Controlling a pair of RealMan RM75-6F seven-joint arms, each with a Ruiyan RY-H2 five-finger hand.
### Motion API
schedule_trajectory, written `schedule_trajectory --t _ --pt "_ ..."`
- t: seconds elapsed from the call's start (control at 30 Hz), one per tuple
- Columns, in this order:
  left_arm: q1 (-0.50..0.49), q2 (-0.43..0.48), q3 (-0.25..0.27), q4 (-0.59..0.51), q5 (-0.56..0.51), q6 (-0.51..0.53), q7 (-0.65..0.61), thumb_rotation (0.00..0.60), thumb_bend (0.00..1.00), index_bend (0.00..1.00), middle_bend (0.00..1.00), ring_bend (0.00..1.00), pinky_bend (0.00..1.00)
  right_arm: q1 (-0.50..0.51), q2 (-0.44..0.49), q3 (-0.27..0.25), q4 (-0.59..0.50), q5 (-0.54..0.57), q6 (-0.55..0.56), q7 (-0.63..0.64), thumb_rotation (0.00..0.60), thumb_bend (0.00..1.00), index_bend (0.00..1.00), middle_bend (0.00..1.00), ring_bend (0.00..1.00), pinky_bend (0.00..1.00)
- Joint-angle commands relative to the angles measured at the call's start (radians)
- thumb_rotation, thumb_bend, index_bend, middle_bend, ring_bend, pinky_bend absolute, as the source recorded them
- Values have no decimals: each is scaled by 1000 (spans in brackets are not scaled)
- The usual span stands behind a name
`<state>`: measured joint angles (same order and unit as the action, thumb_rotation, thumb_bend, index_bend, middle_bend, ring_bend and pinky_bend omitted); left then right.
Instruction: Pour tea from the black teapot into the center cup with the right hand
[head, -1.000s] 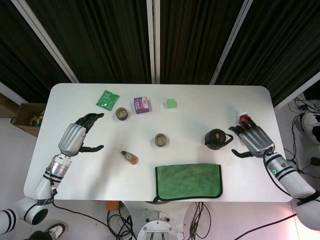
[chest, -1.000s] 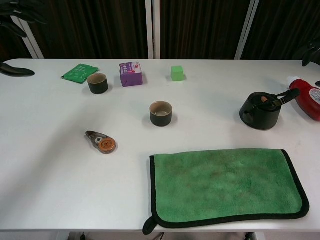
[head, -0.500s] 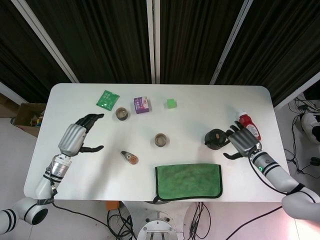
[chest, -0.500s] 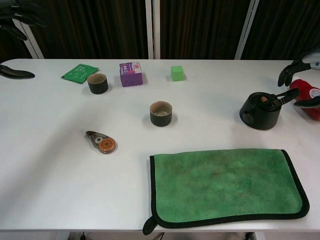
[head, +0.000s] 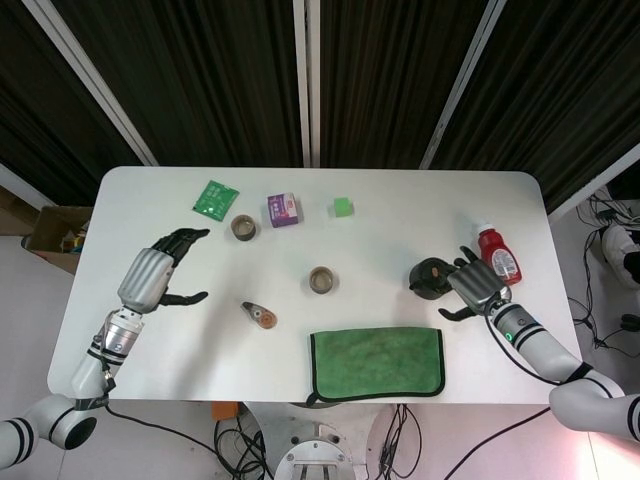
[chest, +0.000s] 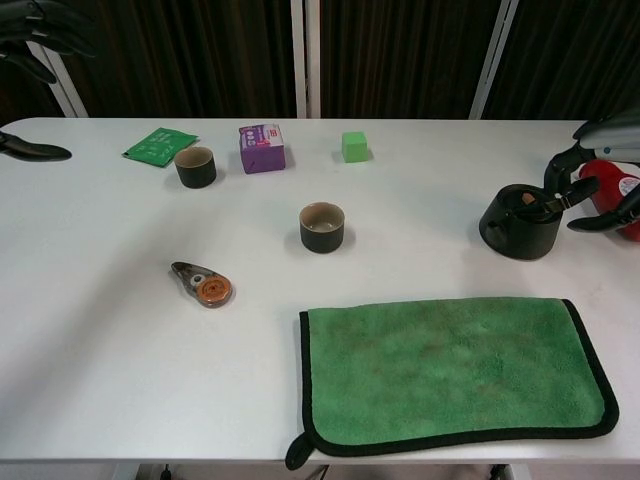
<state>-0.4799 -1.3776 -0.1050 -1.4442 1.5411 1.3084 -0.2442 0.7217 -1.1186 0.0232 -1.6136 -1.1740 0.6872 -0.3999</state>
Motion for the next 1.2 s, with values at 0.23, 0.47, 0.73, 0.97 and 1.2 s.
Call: schedule_trajectory --t 0.23,0.47,0.73,0.97,1.2 --pt "-1 -6 2 17 -1 -4 -12 600 63 142 184 163 283 10 -31 -8 37 -11 -13 38 276 320 339 320 184 51" --pt "-4 -2 1 18 -1 -6 -13 600 63 144 183 164 287 17 -50 -12 58 -31 -20 74 276 320 341 345 228 191" --pt "-4 -5 3 18 -1 -7 -14 600 63 144 184 163 288 26 -51 -17 65 -40 -28 88 275 320 371 408 280 223" --pt "-3 -6 3 22 -2 -7 -15 600 63 144 184 163 294 42 -59 -22 73 -29 -47 85 276 320 403 443 341 269" --pt "-4 -8 4 30 -3 -10 -22 600 63 144 183 163 297 58 -63 -26 77 -11 -62 72 275 320 425 495 388 315"
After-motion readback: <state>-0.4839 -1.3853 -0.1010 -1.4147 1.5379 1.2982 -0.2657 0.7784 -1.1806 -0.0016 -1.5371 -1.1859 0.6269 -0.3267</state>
